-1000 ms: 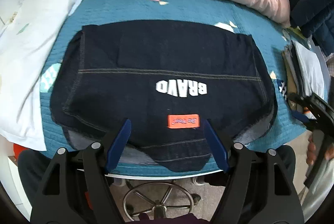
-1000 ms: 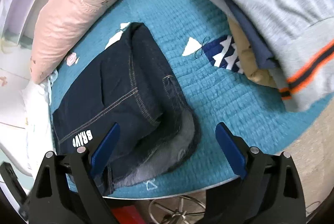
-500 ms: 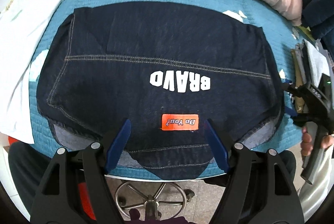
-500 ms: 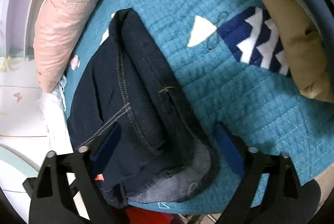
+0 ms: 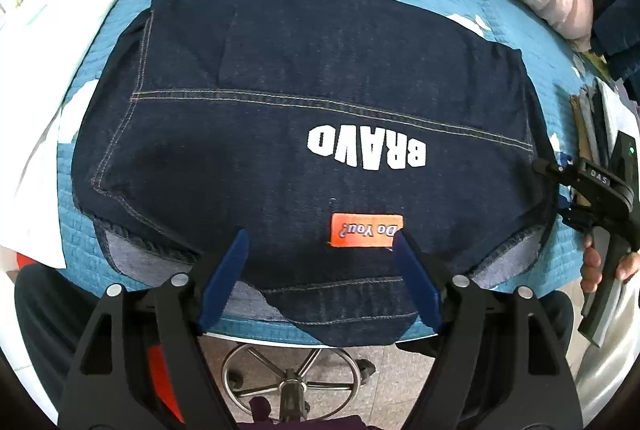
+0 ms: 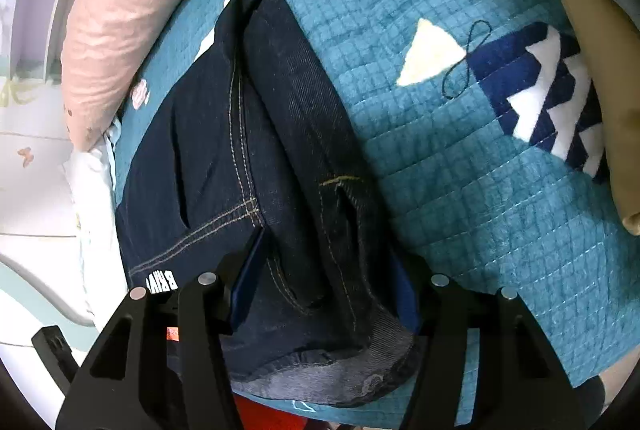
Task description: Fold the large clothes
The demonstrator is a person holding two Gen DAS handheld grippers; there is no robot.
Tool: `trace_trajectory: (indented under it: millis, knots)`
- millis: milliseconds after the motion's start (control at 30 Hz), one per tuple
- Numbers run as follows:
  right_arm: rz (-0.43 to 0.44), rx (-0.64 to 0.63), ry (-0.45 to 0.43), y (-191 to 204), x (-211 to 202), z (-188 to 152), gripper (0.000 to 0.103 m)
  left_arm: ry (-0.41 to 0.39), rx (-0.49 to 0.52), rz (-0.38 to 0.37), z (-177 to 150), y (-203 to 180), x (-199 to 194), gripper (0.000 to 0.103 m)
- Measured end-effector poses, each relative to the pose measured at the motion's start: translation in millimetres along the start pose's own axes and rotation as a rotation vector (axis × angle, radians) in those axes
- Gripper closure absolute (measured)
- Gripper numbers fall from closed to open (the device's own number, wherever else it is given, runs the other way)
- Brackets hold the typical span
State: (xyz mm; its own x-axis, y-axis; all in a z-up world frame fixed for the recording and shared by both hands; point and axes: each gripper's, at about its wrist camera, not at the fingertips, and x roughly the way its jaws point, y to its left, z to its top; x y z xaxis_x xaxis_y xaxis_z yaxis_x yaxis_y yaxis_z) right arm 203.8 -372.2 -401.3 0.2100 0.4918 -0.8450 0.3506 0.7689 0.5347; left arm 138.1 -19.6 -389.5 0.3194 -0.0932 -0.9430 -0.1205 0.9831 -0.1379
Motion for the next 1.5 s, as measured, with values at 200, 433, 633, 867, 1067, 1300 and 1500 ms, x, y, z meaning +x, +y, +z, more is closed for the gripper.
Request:
trace_trajectory:
  millis: [200, 433, 633, 867, 1067, 1300, 1500]
  knots:
    - [0.063, -0.063, -0.020, 22, -21, -15, 0.090, -0.015, 0.001, -0.027, 9, 1, 0, 0.027]
    - [-0.005, -0.018, 0.023, 1, 6, -5, 0.088, -0.042, -0.002, -0.050, 43, -3, -1, 0.027]
    - [0.003, 0.025, 0.041, -9, 10, -2, 0.090, -0.019, -0.056, -0.095, 97, 2, 11, 0.063]
    - [-0.039, 0.018, 0.052, -1, 14, 1, 0.090, -0.008, -0.073, -0.170, 173, -4, 22, 0.097]
    - [-0.065, 0.020, 0.064, 6, 18, 3, 0.090, 0.054, -0.057, -0.134, 220, -22, 60, 0.103]
    - [-0.064, 0.022, 0.076, 9, 25, 7, 0.090, 0.161, -0.046, -0.034, 235, -24, 123, 0.102]
    - [-0.093, -0.001, 0.087, 14, 27, 8, 0.090, 0.206, 0.017, -0.004, 226, -37, 90, 0.103]
